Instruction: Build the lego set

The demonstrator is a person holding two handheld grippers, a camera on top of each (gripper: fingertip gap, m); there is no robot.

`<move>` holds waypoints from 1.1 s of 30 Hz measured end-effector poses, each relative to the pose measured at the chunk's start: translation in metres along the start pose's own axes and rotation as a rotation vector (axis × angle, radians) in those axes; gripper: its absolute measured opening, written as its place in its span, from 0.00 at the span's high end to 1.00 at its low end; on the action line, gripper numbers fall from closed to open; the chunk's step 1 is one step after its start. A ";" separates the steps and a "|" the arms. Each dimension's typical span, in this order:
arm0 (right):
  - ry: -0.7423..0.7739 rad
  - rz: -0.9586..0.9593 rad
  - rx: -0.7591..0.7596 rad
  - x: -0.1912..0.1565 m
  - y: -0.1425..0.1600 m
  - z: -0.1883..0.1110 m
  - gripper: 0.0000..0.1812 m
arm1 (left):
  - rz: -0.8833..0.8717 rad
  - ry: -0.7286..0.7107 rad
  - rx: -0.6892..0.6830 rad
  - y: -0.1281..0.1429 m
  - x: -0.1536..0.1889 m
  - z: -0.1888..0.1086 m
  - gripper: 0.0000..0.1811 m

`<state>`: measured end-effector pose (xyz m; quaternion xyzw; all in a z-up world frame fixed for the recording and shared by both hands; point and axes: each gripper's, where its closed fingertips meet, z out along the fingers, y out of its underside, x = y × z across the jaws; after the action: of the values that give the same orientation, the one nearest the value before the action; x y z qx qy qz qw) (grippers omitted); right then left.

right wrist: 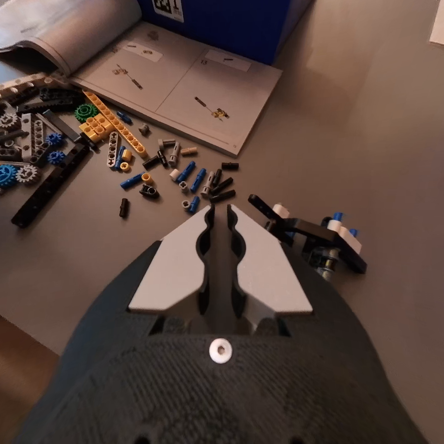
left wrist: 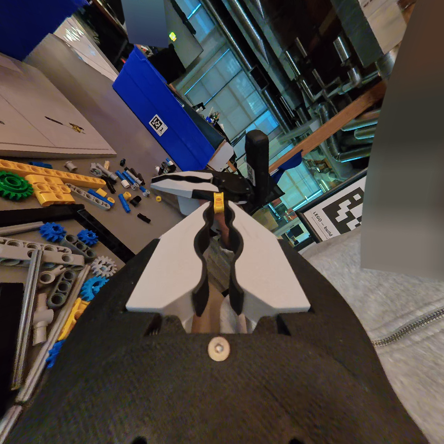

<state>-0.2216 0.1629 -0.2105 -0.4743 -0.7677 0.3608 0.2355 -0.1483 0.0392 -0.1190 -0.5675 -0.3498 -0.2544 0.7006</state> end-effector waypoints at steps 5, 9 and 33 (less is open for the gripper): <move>0.004 -0.003 -0.004 -0.001 -0.004 0.006 0.94 | -0.006 0.002 0.000 0.000 0.000 0.000 0.96; 0.013 -0.024 -0.018 -0.003 -0.004 0.010 0.93 | -0.004 0.000 -0.004 0.001 0.000 0.000 0.96; -0.160 0.016 -0.057 -0.021 0.019 -0.029 0.87 | 0.000 -0.028 -0.009 0.002 -0.008 0.001 0.96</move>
<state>-0.1811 0.1587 -0.2074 -0.4566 -0.7903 0.3774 0.1566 -0.1522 0.0400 -0.1263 -0.5740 -0.3585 -0.2481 0.6932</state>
